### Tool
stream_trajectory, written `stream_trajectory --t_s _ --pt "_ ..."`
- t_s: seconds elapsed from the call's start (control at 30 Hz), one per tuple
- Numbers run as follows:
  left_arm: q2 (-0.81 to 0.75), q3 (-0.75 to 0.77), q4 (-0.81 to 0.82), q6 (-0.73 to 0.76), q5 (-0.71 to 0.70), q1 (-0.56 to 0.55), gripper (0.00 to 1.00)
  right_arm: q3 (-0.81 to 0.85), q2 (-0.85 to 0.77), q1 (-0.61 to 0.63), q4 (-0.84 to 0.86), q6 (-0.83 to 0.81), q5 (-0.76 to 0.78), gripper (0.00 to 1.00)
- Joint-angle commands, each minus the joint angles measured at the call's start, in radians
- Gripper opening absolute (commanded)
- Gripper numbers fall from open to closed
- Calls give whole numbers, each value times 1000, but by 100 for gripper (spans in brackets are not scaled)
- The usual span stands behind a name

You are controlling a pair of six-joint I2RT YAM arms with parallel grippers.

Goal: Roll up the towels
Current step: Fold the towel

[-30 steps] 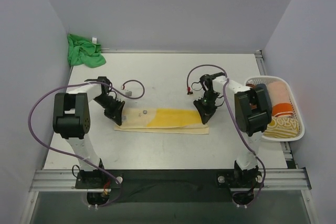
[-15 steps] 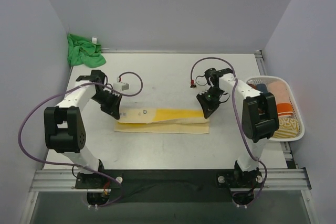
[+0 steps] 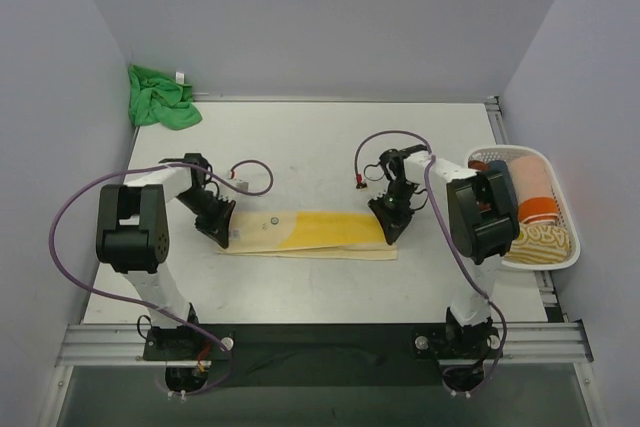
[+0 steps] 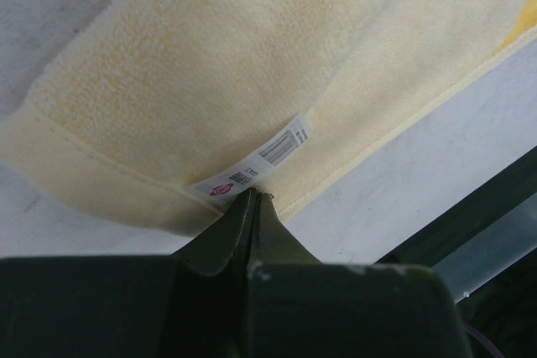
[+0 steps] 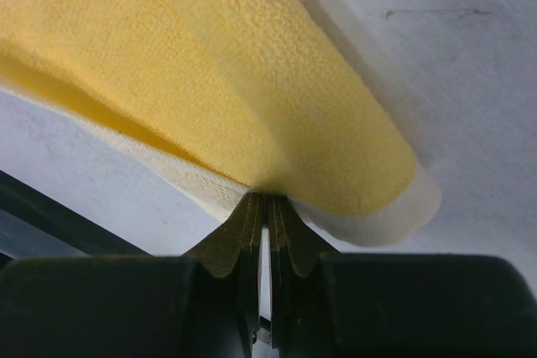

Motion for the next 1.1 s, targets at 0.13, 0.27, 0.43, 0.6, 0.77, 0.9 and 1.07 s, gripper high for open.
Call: stream_trajectory --t_s 0.13,0.27,0.43,0.6,0.77,0.9,1.07 --pt "28 7 61 -26 -38 3 0 10 15 7 -27 8 55 0" --pt "30 4 60 -32 -39 2 0 73 -28 -4 -75 5 52 0" --pt "22 1 57 -32 -36 3 0 79 -109 3 -136 -7 25 0" --pt "18 -2 57 -37 -25 2 0 -20 -119 33 -120 -14 15 0" --pt "21 4 49 -37 -18 2 0 -51 -68 43 -89 -14 55 30" --pt "-16 24 -6 -11 33 6 37 -31 -106 31 -105 -18 71 52" --pt "-153 68 -81 40 154 14 56 58 -192 -16 -162 18 -40 53"
